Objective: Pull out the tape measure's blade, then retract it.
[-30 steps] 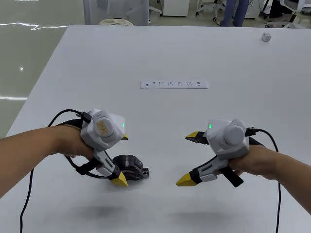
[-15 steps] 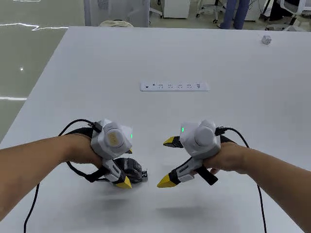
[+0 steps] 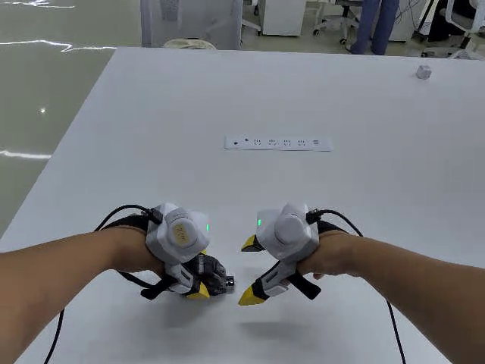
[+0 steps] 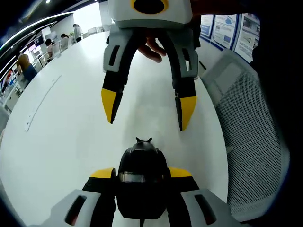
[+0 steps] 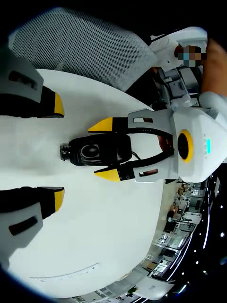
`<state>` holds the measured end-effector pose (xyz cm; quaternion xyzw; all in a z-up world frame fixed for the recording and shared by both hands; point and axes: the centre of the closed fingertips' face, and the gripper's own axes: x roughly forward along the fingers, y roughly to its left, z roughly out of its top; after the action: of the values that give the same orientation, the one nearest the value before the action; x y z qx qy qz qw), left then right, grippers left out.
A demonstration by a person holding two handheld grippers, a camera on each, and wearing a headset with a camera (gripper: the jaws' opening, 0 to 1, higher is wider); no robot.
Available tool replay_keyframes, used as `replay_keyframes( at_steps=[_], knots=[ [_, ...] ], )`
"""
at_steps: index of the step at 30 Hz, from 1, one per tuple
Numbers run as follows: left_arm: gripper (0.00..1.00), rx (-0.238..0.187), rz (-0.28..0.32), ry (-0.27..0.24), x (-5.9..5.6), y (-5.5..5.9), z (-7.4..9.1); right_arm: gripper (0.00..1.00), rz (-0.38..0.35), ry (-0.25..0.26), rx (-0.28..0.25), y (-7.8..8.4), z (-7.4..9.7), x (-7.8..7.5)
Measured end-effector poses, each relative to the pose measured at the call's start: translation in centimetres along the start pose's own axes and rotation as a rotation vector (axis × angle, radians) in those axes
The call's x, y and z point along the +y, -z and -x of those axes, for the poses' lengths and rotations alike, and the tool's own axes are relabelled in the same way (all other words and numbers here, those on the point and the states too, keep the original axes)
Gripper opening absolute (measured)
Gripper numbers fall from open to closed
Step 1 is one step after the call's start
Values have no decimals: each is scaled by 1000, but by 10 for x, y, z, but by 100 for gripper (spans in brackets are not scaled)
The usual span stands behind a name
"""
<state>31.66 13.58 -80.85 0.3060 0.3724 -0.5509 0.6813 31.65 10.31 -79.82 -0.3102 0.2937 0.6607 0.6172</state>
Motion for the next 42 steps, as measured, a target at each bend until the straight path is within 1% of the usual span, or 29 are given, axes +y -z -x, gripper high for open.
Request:
replay_keyframes(
  at_steps=[2, 5, 9, 11, 13, 15, 17, 19, 23, 24, 27, 28, 30, 32, 36, 40, 42],
  knots=[
    [38, -5, 7, 1, 0, 0, 0, 54, 10, -2, 5, -2, -2, -1],
    [38, -5, 2, 4, 0, -1, -2, 49, 13, -11, 20, -2, -7, 0],
    [38, -4, 9, 9, 0, -1, -1, 41, 62, -26, 82, 4, -16, 2],
    [38, -4, 11, 10, 0, -1, -1, 38, 64, -31, 90, 5, -19, 1],
    [38, -9, 13, 10, 0, -1, -1, 36, 58, -34, 99, 5, -21, 0],
    [38, -21, 21, 8, 0, -1, -1, 35, 59, -39, 102, 3, -24, 0],
    [38, -34, 28, 6, 1, -1, 0, 32, 66, -43, 115, 4, -28, 0],
    [38, -40, 33, 4, 1, -2, 0, 30, 73, -50, 139, 6, -31, 2],
    [38, -51, 37, 1, 0, -2, 0, 26, 83, -75, 149, 6, -37, 6],
    [38, -57, 41, 0, 1, -2, 0, 26, 90, -70, 161, 7, -38, 5],
    [38, -68, 44, -4, 1, -2, 0, 19, 87, -52, 180, 10, -39, 0],
    [38, -69, 46, -7, 1, -2, 0, 18, 86, -58, 180, 10, -40, 1],
    [38, -71, 48, -9, 1, -3, 0, 17, 88, -60, 197, 13, -41, 2],
    [38, -72, 50, -10, 1, -3, 0, 16, 60, -57, 194, 12, -42, 1],
    [38, -73, 51, -10, 1, -3, 0, 17, 68, -63, 189, 13, -41, 1],
    [38, -66, 52, -12, 1, -3, -1, 15, 35, -68, 167, 13, -40, 0],
    [38, -70, 60, -17, 2, -3, -1, 14, 44, -72, 178, 13, -41, 1]
  ],
)
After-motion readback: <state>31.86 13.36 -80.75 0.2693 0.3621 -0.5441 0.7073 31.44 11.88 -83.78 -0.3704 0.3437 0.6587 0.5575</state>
